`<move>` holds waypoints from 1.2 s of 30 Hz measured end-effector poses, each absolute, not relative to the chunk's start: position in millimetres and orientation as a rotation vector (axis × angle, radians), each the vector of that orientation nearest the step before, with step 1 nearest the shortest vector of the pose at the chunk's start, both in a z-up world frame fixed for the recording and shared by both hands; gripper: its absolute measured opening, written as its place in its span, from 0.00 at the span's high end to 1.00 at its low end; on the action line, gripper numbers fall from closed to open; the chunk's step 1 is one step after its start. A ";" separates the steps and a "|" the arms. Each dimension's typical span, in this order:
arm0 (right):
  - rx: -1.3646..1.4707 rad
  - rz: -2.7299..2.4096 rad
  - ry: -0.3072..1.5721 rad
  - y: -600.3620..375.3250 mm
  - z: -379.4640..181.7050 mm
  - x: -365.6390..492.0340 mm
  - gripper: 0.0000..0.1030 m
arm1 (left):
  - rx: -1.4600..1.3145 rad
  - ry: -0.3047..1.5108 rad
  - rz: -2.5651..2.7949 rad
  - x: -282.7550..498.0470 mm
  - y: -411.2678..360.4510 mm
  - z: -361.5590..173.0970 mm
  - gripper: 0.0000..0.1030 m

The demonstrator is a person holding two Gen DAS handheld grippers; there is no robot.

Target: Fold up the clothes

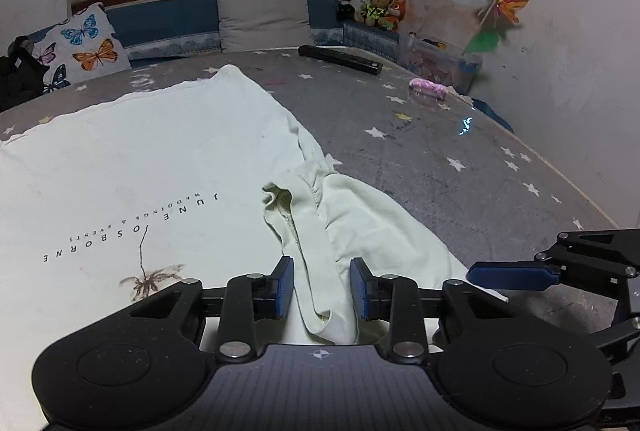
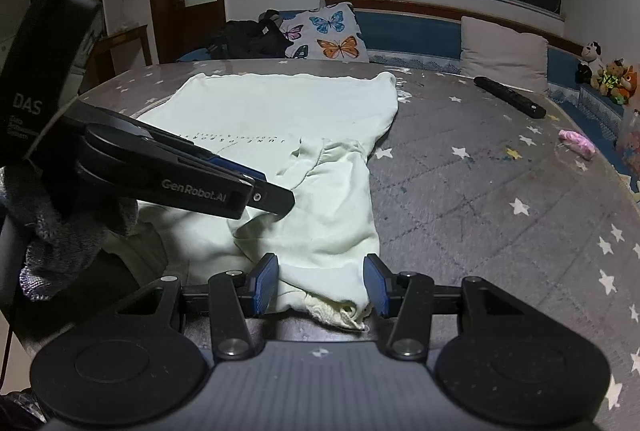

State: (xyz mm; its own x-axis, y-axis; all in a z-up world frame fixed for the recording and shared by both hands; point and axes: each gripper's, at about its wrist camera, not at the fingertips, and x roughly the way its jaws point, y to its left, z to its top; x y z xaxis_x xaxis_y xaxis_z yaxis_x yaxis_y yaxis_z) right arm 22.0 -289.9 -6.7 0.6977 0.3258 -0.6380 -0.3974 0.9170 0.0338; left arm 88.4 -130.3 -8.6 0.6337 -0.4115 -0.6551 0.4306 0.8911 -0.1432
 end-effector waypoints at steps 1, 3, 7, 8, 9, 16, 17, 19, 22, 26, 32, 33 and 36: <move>-0.108 0.404 0.691 -290.1 -7.5 22.4 0.54 | 0.023 0.743 -0.490 88.5 -130.2 -9.0 0.83; -0.106 0.404 0.693 -290.5 -8.4 22.8 0.53 | 0.020 0.735 -0.493 88.3 -129.6 -8.7 0.91; -0.106 0.405 0.693 -290.7 -9.2 21.9 0.53 | 0.003 0.698 -0.487 83.9 -126.1 -2.1 0.93; -0.107 0.405 0.693 -290.6 -9.5 21.3 0.53 | 0.004 0.687 -0.479 82.5 -125.5 0.0 0.93; -0.109 0.405 0.692 -290.5 -9.9 20.6 0.53 | 0.006 0.676 -0.470 80.9 -125.0 1.9 0.94; -0.119 0.402 0.691 -289.3 -11.6 20.4 0.52 | 0.043 0.724 -0.437 82.7 -126.3 -5.0 0.90; -0.121 0.404 0.692 -289.1 -11.4 20.1 0.53 | 0.044 0.725 -0.431 82.5 -126.1 -5.1 0.89; -0.117 0.411 0.698 -290.6 -9.4 20.8 0.53 | 0.044 0.713 -0.423 81.6 -124.0 -2.2 0.86; -0.089 0.423 0.692 -296.1 -1.0 23.1 0.53 | 0.049 0.684 -0.412 77.4 -121.1 3.7 0.85; -0.043 0.410 0.672 -304.2 9.7 34.3 0.53 | 0.063 0.644 -0.412 68.5 -122.0 7.4 0.85; -0.014 0.402 0.665 -300.8 16.3 62.1 0.54 | 0.087 0.658 -0.421 68.0 -121.2 1.0 0.85; -0.021 0.408 0.660 -297.0 17.0 65.8 0.54 | 0.090 0.667 -0.425 68.8 -120.8 -0.9 0.85; -0.046 0.421 0.649 -284.8 16.8 78.4 0.54 | 0.102 0.686 -0.428 69.1 -120.6 -6.9 0.85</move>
State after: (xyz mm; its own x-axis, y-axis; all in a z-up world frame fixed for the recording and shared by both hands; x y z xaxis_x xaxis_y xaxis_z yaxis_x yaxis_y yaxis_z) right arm 78.4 -284.8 16.8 0.7152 0.3659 -0.5955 -0.3944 0.9147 0.0883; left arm 69.1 -120.6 -6.9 0.6909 -0.3494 -0.6329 0.4155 0.9083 -0.0479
